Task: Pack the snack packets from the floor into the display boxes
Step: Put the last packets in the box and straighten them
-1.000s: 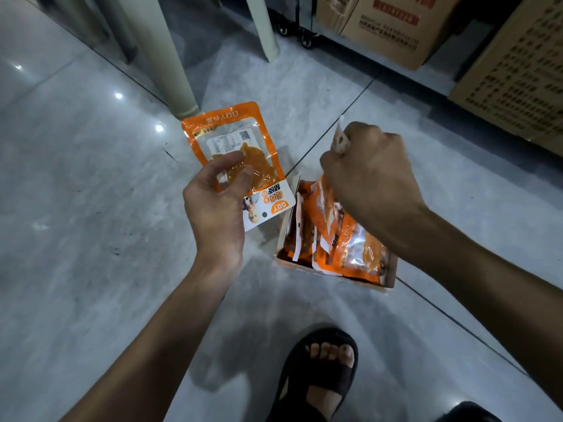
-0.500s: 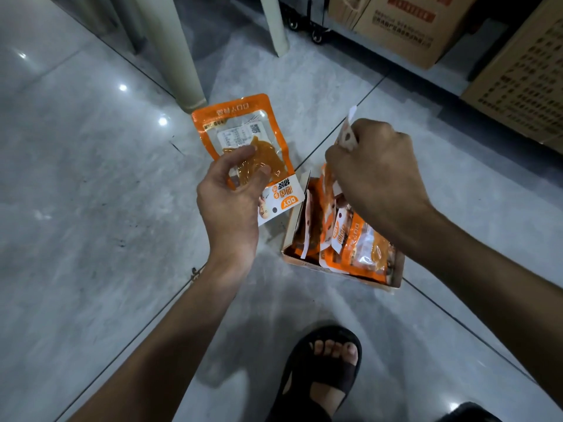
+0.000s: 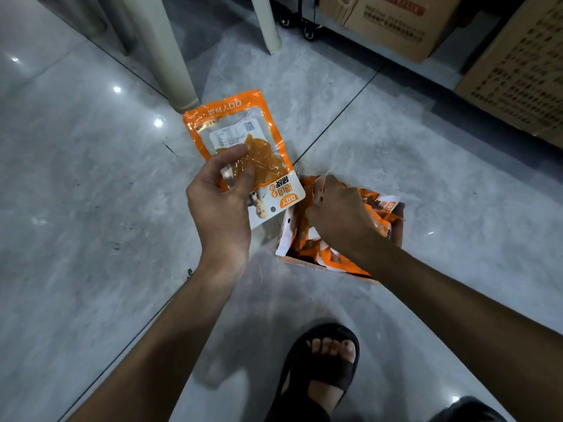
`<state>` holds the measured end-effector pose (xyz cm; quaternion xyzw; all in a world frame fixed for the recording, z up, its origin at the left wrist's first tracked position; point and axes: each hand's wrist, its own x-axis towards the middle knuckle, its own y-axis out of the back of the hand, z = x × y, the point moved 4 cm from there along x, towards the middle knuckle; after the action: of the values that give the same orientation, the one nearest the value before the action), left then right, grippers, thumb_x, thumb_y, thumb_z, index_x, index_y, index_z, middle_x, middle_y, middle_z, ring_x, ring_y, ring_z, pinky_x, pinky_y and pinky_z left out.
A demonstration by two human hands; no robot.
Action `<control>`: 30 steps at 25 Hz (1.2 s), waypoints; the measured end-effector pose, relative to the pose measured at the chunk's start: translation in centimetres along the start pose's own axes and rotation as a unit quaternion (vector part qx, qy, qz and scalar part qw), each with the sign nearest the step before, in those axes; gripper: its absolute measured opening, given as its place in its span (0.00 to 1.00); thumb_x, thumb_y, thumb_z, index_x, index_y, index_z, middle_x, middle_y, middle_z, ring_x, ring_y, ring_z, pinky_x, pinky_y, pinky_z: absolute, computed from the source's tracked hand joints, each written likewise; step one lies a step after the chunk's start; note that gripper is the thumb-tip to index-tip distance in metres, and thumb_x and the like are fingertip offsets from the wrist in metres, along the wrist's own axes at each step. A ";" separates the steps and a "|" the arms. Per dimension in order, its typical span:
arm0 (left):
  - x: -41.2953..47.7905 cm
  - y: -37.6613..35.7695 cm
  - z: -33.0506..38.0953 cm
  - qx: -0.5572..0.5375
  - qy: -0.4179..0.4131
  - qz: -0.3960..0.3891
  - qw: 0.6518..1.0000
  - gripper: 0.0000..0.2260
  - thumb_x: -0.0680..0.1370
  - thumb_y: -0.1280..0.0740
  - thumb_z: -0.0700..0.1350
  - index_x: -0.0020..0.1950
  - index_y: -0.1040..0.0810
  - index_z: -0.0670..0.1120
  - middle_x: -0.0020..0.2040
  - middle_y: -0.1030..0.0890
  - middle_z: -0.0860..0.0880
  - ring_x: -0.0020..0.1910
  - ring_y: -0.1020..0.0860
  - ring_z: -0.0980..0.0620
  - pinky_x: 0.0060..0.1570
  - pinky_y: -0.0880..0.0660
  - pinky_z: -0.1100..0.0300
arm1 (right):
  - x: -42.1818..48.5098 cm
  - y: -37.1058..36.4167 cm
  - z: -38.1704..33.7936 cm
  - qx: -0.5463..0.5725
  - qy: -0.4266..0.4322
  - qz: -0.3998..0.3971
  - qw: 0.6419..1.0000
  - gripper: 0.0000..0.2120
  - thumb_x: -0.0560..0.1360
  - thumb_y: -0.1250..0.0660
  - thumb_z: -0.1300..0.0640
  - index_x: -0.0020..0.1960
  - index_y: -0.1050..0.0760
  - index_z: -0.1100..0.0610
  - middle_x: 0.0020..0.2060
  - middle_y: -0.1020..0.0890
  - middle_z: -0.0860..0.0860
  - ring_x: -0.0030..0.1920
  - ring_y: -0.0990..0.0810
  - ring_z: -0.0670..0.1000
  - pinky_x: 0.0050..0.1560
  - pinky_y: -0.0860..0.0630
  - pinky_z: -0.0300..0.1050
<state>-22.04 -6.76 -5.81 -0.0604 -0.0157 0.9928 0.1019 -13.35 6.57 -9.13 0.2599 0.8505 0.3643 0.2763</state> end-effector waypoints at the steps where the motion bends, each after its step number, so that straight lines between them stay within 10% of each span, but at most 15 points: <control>1: -0.1 -0.1 -0.1 -0.005 0.003 -0.004 1.000 0.10 0.78 0.32 0.32 0.54 0.17 0.45 0.58 0.17 0.51 0.49 0.15 0.59 0.38 0.20 0.65 | 0.0 0.0 -0.1 -0.016 0.010 -0.008 1.000 0.04 0.77 0.36 0.60 0.46 0.32 0.58 0.41 0.22 0.54 0.39 0.25 0.53 0.29 0.37 0.38; 8: -0.7 -1.0 -0.4 -0.010 0.010 -0.043 0.999 0.10 0.77 0.30 0.34 0.53 0.17 0.47 0.55 0.16 0.53 0.52 0.15 0.54 0.40 0.18 0.60 | 0.3 -1.7 1.7 -0.045 0.017 -0.026 0.999 0.23 0.75 0.37 0.64 0.69 0.32 0.65 0.56 0.19 0.59 0.58 0.21 0.60 0.48 0.27 0.44; 12: -1.0 -1.2 -0.4 -0.015 0.017 -0.050 0.999 0.11 0.77 0.30 0.33 0.51 0.17 0.47 0.52 0.15 0.56 0.50 0.15 0.54 0.44 0.17 0.53 | 0.3 0.3 1.3 -0.030 0.019 -0.059 0.998 0.11 0.76 0.35 0.57 0.55 0.24 0.62 0.49 0.16 0.56 0.50 0.17 0.57 0.41 0.23 0.41; 16: -0.7 -1.2 -0.2 -0.026 -0.004 -0.051 0.998 0.12 0.74 0.30 0.29 0.51 0.19 0.45 0.48 0.15 0.56 0.53 0.16 0.52 0.52 0.17 0.50 | 0.9 6.8 1.1 -0.034 0.068 0.111 0.991 0.14 0.78 0.39 0.61 0.63 0.25 0.57 0.54 0.18 0.55 0.51 0.18 0.54 0.51 0.20 0.51; 20: -0.8 -1.9 0.5 -0.027 -0.012 -0.110 0.993 0.15 0.74 0.31 0.27 0.51 0.27 0.45 0.51 0.17 0.49 0.51 0.16 0.52 0.44 0.18 0.55 | 1.0 9.9 -0.4 0.226 0.104 -0.017 0.968 0.23 0.77 0.33 0.50 0.71 0.32 0.50 0.59 0.20 0.46 0.53 0.21 0.40 0.51 0.22 0.35; 23: -1.6 -3.0 1.1 -0.022 -0.001 -0.178 0.984 0.20 0.75 0.31 0.27 0.58 0.35 0.43 0.56 0.16 0.44 0.50 0.14 0.50 0.39 0.18 0.59 | 0.8 11.0 -3.0 0.159 0.185 -0.042 0.969 0.34 0.70 0.25 0.52 0.71 0.36 0.45 0.57 0.25 0.42 0.54 0.22 0.40 0.50 0.23 0.28; 26: -2.3 -3.2 1.2 0.000 -0.026 -0.194 0.981 0.29 0.74 0.29 0.30 0.68 0.38 0.47 0.54 0.15 0.44 0.48 0.14 0.47 0.43 0.17 0.54 | 0.2 11.8 -4.3 0.009 0.224 0.022 0.974 0.18 0.69 0.24 0.54 0.58 0.23 0.49 0.48 0.21 0.41 0.42 0.21 0.38 0.43 0.24 0.24; 30: -1.8 -2.0 -0.5 0.165 -0.041 -0.136 0.976 0.28 0.72 0.24 0.41 0.68 0.32 0.53 0.58 0.18 0.53 0.55 0.18 0.51 0.55 0.21 0.53 | -0.6 12.7 -3.4 -0.003 0.133 0.126 0.983 0.06 0.72 0.28 0.57 0.48 0.23 0.54 0.42 0.18 0.50 0.37 0.18 0.48 0.37 0.18 0.47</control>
<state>-19.78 -5.12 -6.04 0.0009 0.1363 0.9602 0.2438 -12.12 12.16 2.72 0.3129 0.8392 0.4301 0.1132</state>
